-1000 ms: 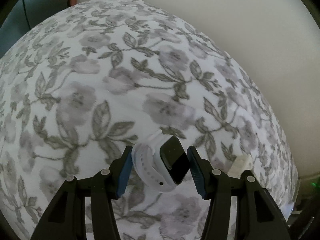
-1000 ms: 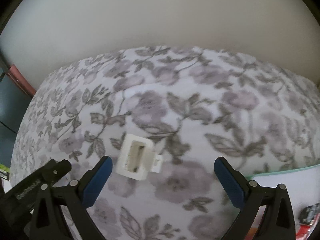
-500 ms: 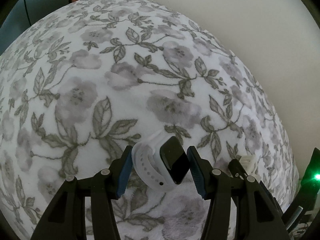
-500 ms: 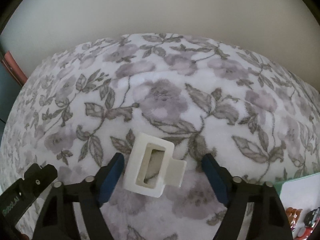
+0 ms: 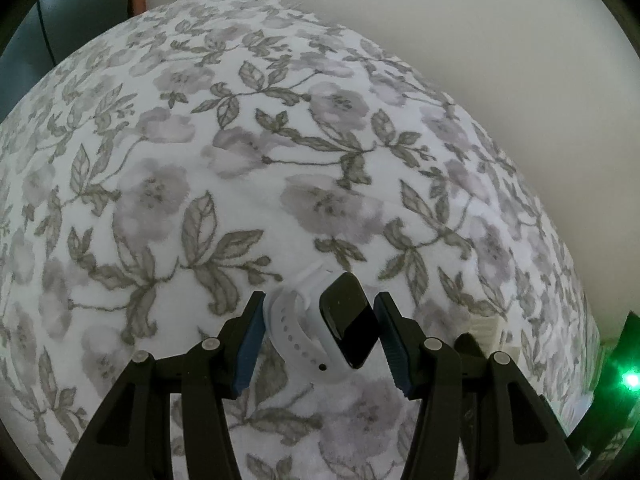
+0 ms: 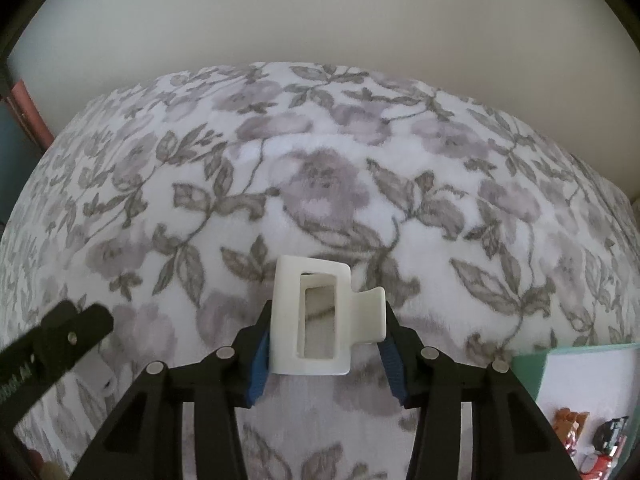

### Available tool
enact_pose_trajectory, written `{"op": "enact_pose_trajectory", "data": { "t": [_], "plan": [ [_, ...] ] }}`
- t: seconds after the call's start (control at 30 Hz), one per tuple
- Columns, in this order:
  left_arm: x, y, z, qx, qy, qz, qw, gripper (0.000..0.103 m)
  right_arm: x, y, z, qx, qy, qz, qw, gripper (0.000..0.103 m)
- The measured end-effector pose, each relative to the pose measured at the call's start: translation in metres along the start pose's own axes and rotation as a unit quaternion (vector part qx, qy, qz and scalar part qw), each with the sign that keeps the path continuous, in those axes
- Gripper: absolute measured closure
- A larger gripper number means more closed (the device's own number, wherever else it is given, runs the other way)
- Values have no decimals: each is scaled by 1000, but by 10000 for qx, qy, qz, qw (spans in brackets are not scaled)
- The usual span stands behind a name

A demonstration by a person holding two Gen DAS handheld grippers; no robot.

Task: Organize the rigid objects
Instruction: 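Grasp the white smartwatch with left tool while right tool grasps the white clip, then carry the smartwatch and white clip over the tray with both tools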

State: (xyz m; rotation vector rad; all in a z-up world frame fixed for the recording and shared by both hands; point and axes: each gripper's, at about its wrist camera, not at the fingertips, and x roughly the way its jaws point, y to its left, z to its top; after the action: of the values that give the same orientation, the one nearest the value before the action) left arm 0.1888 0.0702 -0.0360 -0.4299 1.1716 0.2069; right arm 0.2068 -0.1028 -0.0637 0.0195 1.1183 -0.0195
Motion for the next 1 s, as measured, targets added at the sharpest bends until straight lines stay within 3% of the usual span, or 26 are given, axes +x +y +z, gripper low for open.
{"op": "enact_pose_trajectory", "data": {
  "t": [0.33, 0.53, 0.63, 1.0],
  "plan": [
    [-56, -23, -27, 630, -310, -123, 9975, 47, -67, -21, -37, 288, -189, 214, 9992, 53],
    [-83, -50, -61, 1094, -290, -503, 9923, 47, -111, -50, -62, 608, -260, 153, 9977, 53],
    [-96, -70, -83, 1404, -229, -778, 9868, 47, -126, -74, -78, 832, -197, 56, 9963, 53],
    [-109, -123, -164, 2365, 130, -1142, 9648, 47, -159, -164, -134, 1656, -29, -333, 9856, 53]
  ]
}}
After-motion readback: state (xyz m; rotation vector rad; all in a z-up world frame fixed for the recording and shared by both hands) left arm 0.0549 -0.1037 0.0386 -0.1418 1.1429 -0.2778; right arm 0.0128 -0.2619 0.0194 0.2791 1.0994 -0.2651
